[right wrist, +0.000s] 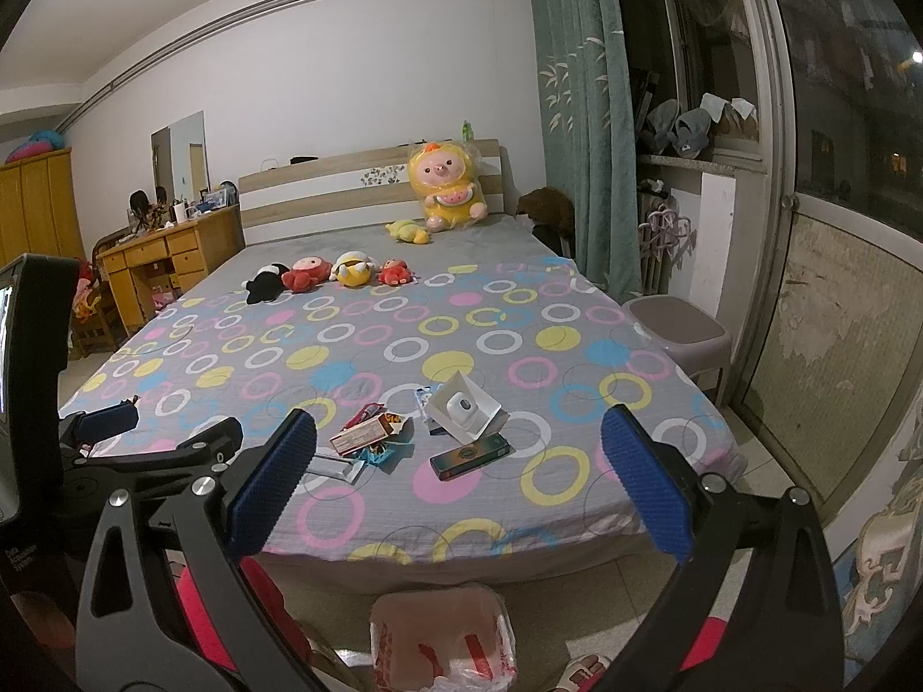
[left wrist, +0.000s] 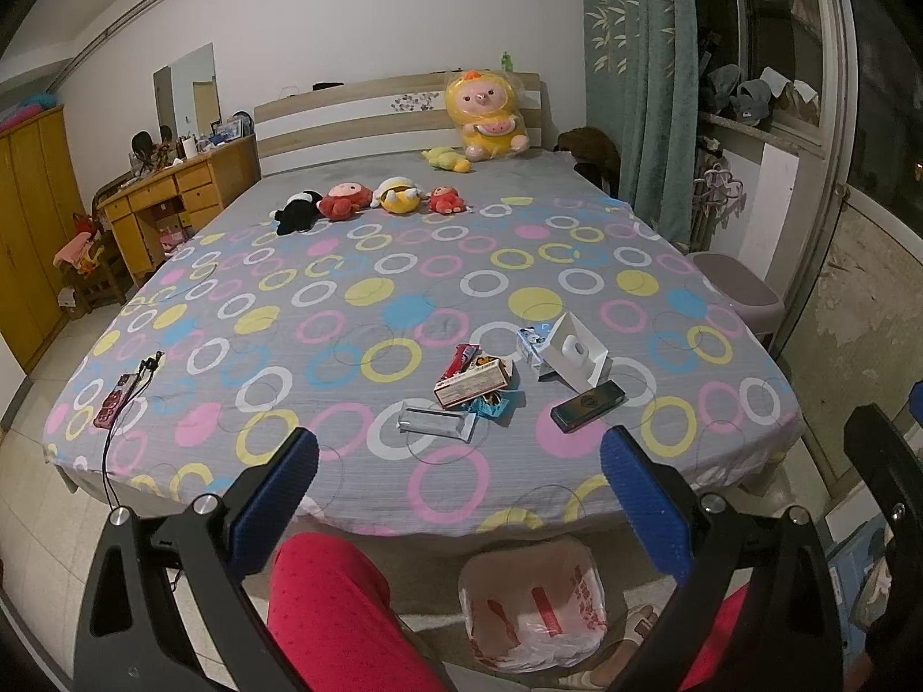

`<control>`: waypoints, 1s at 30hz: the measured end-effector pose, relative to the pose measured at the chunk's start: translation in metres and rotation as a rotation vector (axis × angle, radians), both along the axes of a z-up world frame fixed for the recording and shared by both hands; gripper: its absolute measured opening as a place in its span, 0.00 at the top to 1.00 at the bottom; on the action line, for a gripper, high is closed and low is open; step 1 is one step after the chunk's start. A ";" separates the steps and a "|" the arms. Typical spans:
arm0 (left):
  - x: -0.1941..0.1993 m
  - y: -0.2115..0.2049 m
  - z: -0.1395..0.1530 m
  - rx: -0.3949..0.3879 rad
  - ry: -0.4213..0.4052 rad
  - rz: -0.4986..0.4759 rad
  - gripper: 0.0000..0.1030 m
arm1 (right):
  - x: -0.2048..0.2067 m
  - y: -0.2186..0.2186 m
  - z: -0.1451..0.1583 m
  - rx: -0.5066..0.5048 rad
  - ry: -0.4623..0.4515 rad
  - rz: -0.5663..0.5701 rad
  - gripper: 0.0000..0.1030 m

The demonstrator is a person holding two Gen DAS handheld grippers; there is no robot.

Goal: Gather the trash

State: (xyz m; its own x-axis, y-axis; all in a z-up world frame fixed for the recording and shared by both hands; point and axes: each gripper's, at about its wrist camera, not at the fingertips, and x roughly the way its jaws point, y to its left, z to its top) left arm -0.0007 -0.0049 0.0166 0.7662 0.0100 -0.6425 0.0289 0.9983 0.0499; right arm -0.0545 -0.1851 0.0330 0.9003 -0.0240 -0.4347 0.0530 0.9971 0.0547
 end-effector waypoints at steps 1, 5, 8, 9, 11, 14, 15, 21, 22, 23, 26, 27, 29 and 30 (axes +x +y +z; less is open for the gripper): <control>0.000 0.000 0.000 0.002 0.002 0.000 0.07 | 0.000 0.000 0.000 0.000 0.001 -0.001 0.06; -0.001 0.001 -0.001 -0.002 0.001 -0.002 0.07 | 0.001 0.004 -0.004 0.001 0.001 -0.001 0.06; -0.001 0.000 -0.002 -0.001 -0.001 -0.006 0.07 | 0.001 0.003 -0.003 0.001 0.000 -0.001 0.06; -0.001 0.000 -0.002 0.000 0.000 -0.007 0.07 | 0.001 0.003 -0.003 0.001 -0.001 -0.001 0.06; -0.002 -0.001 -0.002 0.002 -0.001 -0.008 0.07 | 0.001 0.001 -0.002 0.001 0.001 0.001 0.06; -0.001 -0.001 -0.002 -0.001 -0.001 -0.009 0.07 | 0.002 0.001 -0.002 0.000 0.002 0.000 0.06; -0.001 -0.001 -0.002 0.001 -0.001 -0.007 0.07 | 0.002 0.001 -0.002 0.002 0.003 0.001 0.06; -0.003 0.000 -0.004 -0.006 -0.007 -0.010 0.07 | 0.001 0.006 -0.010 0.006 0.006 0.002 0.06; -0.002 -0.002 -0.005 -0.004 -0.004 -0.014 0.07 | 0.002 0.007 -0.012 0.007 0.008 0.002 0.06; -0.002 -0.001 -0.006 -0.001 -0.003 -0.014 0.07 | 0.002 0.008 -0.012 0.007 0.009 0.003 0.06; -0.002 0.000 -0.011 0.002 0.003 -0.014 0.07 | 0.003 0.011 -0.018 0.008 0.013 0.002 0.06; -0.001 0.001 -0.011 0.000 0.006 -0.015 0.07 | 0.003 0.011 -0.022 0.010 0.016 0.004 0.06; 0.001 0.003 -0.015 -0.010 0.014 -0.017 0.07 | 0.006 0.011 -0.026 0.013 0.023 0.005 0.06; 0.001 0.005 -0.017 -0.016 0.019 -0.016 0.07 | 0.007 0.011 -0.028 0.013 0.026 0.007 0.06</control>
State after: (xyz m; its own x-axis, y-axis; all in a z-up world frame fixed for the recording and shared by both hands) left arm 0.0005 0.0005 0.0000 0.7541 -0.0123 -0.6567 0.0452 0.9984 0.0332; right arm -0.0478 -0.1743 0.0054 0.8889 -0.0125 -0.4579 0.0479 0.9967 0.0659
